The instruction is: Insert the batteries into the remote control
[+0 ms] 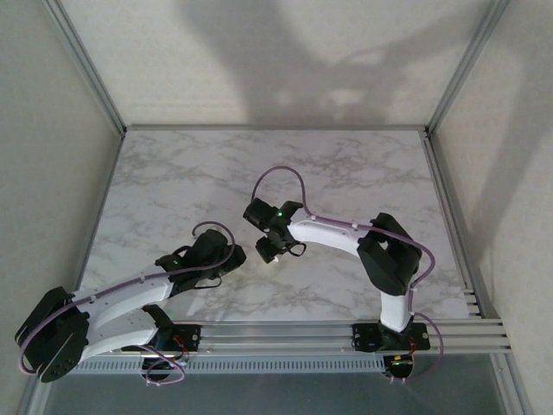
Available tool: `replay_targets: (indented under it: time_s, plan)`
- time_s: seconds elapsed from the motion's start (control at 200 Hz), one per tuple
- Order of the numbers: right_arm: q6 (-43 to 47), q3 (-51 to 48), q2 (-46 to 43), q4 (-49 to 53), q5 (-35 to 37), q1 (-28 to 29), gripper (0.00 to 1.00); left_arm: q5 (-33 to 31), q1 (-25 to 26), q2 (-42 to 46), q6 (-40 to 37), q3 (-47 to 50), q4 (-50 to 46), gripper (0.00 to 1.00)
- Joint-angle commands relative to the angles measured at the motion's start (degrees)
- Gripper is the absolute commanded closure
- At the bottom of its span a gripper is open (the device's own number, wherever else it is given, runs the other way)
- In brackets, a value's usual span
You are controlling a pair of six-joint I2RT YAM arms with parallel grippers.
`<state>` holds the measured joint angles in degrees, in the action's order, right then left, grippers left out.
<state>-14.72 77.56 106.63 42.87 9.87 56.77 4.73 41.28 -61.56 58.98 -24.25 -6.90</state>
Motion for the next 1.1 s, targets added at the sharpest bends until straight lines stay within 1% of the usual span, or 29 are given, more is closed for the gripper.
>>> replay_targets:
  time_s: [0.0, 0.055, 0.105, 0.205, 0.3, 0.541, 0.781, 1.097]
  plan:
    - [5.3, -0.7, -2.4, -2.0, -0.5, -1.2, 0.29, 0.3, 1.8, -2.1, 2.6, 1.1, 3.8, 0.63]
    - [7.5, -0.5, -1.6, -2.4, -1.3, -1.5, 0.25, -0.8, 2.5, -2.7, 3.9, 0.8, 3.8, 0.63]
    - [9.4, -0.2, -0.7, -2.8, -1.7, -1.5, 0.24, -2.2, 2.8, -2.4, 4.9, 0.7, 2.9, 0.63]
    - [10.1, 0.0, 0.3, -3.7, -1.8, -1.6, 0.23, -5.0, 2.8, -0.1, 6.5, 0.7, 0.6, 0.62]
    - [11.0, -0.1, 0.7, -4.9, -2.0, -1.3, 0.20, -6.1, 2.8, 2.5, 7.5, 1.5, -0.5, 0.61]
    - [14.4, 0.7, 2.8, -5.2, -0.4, -1.2, 0.20, -6.3, 2.8, 4.9, 8.8, 2.3, -2.3, 0.61]
    - [16.8, 1.0, 3.8, -5.8, 2.1, -0.8, 0.19, -5.9, 2.8, 5.1, 8.4, 1.9, -3.5, 0.60]
    - [17.9, 2.1, 6.3, -5.6, 3.4, 0.1, 0.23, -5.4, 2.8, 3.8, 7.7, 0.8, -3.7, 0.59]
